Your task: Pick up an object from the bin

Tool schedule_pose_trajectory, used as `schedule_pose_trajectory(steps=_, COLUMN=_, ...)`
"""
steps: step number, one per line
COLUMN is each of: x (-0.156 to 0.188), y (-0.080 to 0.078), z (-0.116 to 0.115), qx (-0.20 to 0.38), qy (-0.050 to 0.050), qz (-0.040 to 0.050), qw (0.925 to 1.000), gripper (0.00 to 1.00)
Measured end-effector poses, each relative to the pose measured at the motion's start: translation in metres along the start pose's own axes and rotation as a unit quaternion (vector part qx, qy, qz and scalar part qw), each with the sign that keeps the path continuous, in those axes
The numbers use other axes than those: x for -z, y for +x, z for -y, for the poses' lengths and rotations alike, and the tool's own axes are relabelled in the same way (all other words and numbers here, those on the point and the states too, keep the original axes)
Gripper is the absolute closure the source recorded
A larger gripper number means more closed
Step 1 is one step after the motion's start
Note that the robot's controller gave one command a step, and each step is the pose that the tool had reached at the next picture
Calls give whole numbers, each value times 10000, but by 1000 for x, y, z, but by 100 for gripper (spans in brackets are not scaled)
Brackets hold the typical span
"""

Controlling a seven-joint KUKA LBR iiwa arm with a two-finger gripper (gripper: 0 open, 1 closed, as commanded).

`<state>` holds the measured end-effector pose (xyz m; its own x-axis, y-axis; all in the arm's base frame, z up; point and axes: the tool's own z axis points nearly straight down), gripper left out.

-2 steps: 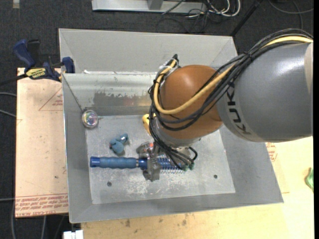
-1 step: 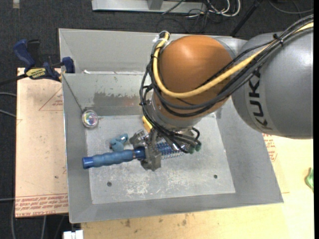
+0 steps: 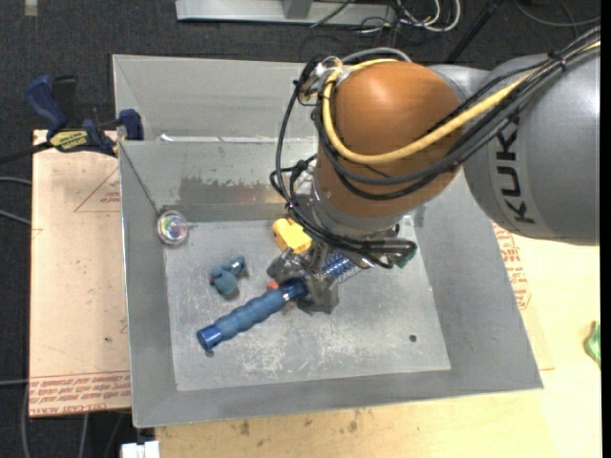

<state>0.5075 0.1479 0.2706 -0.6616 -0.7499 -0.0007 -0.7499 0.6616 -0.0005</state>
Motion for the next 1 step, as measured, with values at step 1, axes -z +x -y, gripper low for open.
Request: schedule_pose_trajectory(steps=1, x=-136, y=32, z=53, qx=712, qy=-32, qz=-30, qw=9975, gripper=100)
